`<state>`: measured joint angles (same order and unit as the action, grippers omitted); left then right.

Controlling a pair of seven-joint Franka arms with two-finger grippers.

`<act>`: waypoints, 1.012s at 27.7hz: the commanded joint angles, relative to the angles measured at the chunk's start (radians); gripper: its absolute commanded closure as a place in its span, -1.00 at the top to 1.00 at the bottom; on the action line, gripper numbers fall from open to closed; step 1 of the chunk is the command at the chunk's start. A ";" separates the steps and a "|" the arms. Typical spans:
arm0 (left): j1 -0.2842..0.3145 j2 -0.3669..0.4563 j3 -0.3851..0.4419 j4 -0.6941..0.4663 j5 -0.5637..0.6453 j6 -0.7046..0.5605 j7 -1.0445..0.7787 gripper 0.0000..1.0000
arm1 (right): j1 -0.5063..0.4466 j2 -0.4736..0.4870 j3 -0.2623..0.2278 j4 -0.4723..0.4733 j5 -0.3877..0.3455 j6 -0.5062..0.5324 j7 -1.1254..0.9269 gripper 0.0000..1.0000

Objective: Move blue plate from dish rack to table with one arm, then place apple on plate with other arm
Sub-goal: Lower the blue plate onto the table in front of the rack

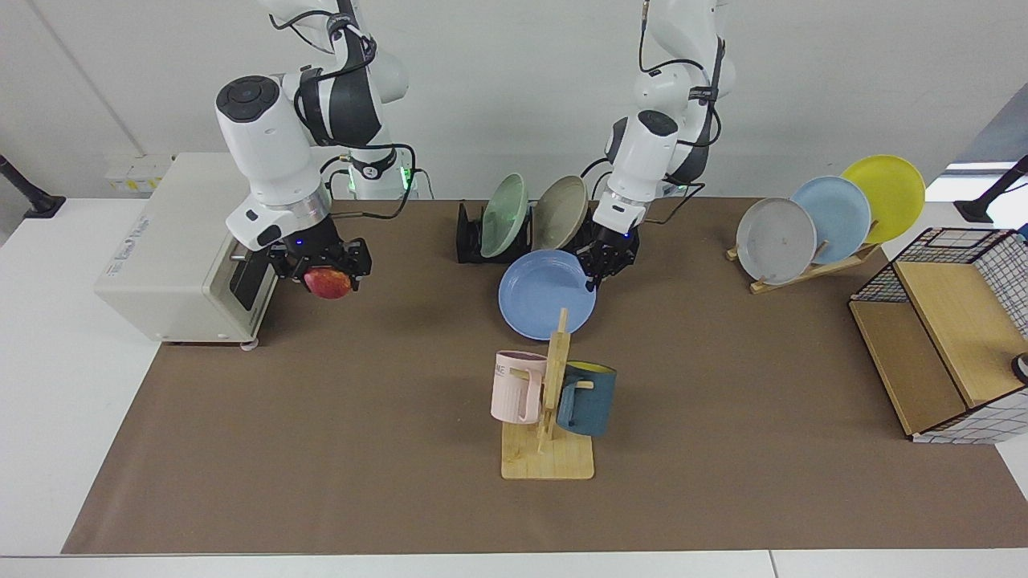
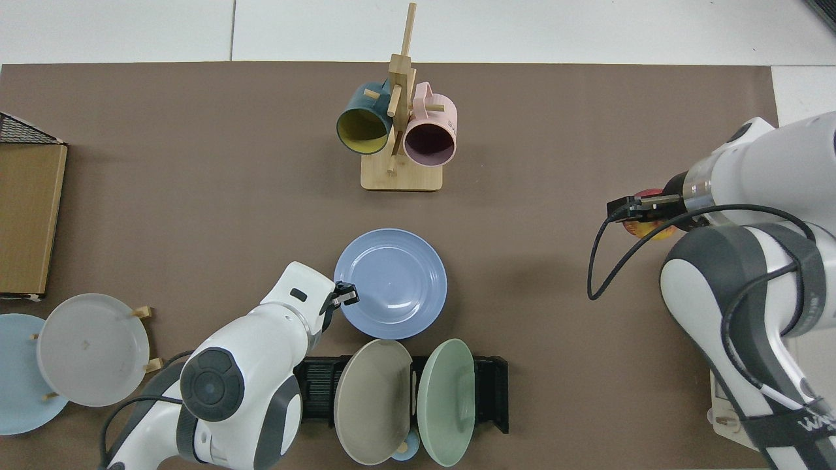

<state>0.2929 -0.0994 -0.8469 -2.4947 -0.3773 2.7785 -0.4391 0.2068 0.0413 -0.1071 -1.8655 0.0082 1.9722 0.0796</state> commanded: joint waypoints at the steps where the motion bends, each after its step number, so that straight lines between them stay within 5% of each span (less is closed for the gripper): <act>1: -0.026 0.029 0.011 -0.019 -0.011 0.047 0.014 -1.00 | -0.014 -0.003 0.007 0.005 -0.011 -0.010 -0.029 -1.00; 21: -0.047 0.092 0.012 -0.018 0.003 0.075 0.023 -1.00 | -0.014 -0.003 0.007 0.005 -0.013 -0.010 -0.029 -1.00; 23: -0.044 0.092 0.012 -0.016 0.003 0.064 0.045 -0.64 | -0.014 -0.003 0.007 0.005 -0.013 -0.010 -0.029 -1.00; 25: -0.035 0.093 0.012 -0.012 0.003 0.050 0.081 0.11 | -0.014 -0.003 0.007 0.005 -0.013 -0.010 -0.029 -1.00; 28: -0.031 0.093 0.014 -0.001 0.003 0.026 0.092 0.66 | -0.014 -0.003 0.007 0.005 -0.013 -0.010 -0.029 -1.00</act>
<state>0.2654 -0.0116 -0.8450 -2.4991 -0.3758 2.8261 -0.3883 0.2063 0.0413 -0.1071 -1.8655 0.0082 1.9722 0.0756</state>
